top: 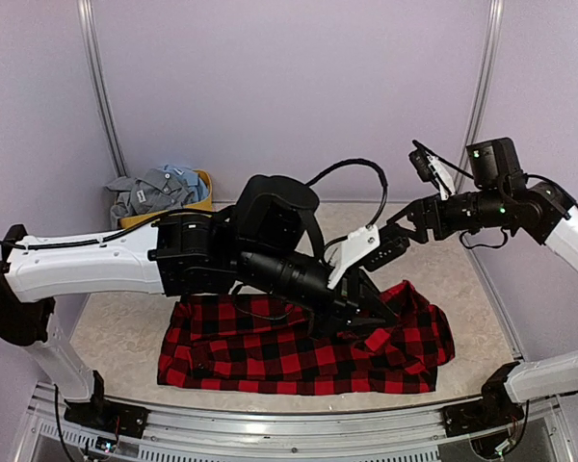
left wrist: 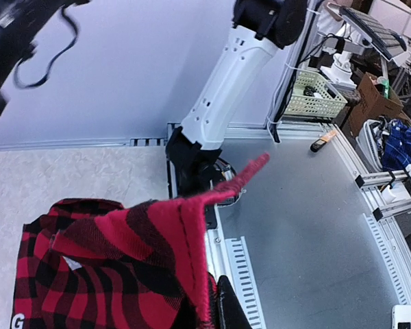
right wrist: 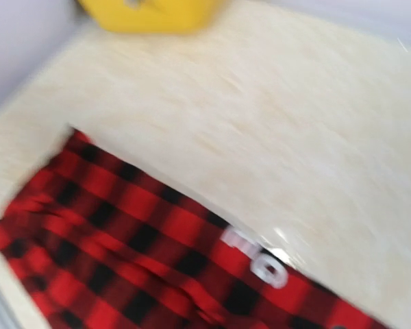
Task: Fold and stack the long sleeve shirts
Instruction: Fold the sleeve of the rectangle-folded shirt.
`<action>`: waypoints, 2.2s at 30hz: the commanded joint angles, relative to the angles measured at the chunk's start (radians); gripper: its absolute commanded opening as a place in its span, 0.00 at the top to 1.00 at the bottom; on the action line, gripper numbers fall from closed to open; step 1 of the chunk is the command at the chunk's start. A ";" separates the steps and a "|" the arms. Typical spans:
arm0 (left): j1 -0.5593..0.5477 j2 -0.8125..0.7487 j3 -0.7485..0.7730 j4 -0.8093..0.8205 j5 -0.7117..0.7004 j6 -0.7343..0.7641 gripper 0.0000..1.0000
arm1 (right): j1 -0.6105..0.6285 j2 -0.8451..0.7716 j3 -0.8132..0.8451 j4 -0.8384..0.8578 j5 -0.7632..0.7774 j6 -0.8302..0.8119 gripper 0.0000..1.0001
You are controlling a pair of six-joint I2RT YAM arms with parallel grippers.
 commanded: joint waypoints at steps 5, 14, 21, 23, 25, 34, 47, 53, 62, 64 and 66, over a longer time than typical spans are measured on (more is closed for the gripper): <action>-0.120 0.212 0.168 -0.157 -0.099 0.079 0.95 | -0.045 0.105 -0.047 -0.063 0.144 0.009 0.27; -0.162 0.266 0.212 -0.222 -0.042 0.123 0.97 | -0.061 0.142 -0.122 -0.029 0.125 -0.012 0.27; -0.131 0.212 0.162 -0.196 0.006 0.115 1.00 | -0.060 0.161 -0.169 0.005 0.112 -0.014 0.27; -0.084 0.194 0.125 -0.153 0.026 0.069 1.00 | -0.060 0.169 -0.173 0.006 0.121 -0.015 0.27; -0.030 0.164 0.062 -0.079 0.020 0.012 1.00 | -0.063 0.175 -0.174 0.005 0.140 -0.016 0.27; 0.233 0.034 -0.180 0.246 -0.036 -0.278 1.00 | -0.109 0.177 -0.182 -0.007 0.196 0.006 0.27; 0.479 -0.077 -0.517 0.323 -0.108 -0.357 1.00 | -0.119 0.204 -0.222 0.028 0.160 0.007 0.27; 0.553 -0.135 -0.617 0.254 -0.136 -0.336 0.99 | -0.119 0.222 -0.245 0.049 0.142 0.001 0.27; 0.617 -0.232 -0.699 0.213 -0.150 -0.397 0.98 | -0.119 0.247 -0.259 0.065 0.114 -0.010 0.27; 0.617 -0.240 -0.710 0.199 -0.153 -0.415 0.97 | -0.119 0.253 -0.264 0.067 0.113 -0.011 0.27; 0.620 -0.249 -0.728 0.191 -0.171 -0.429 0.98 | -0.118 0.256 -0.270 0.072 0.108 -0.011 0.27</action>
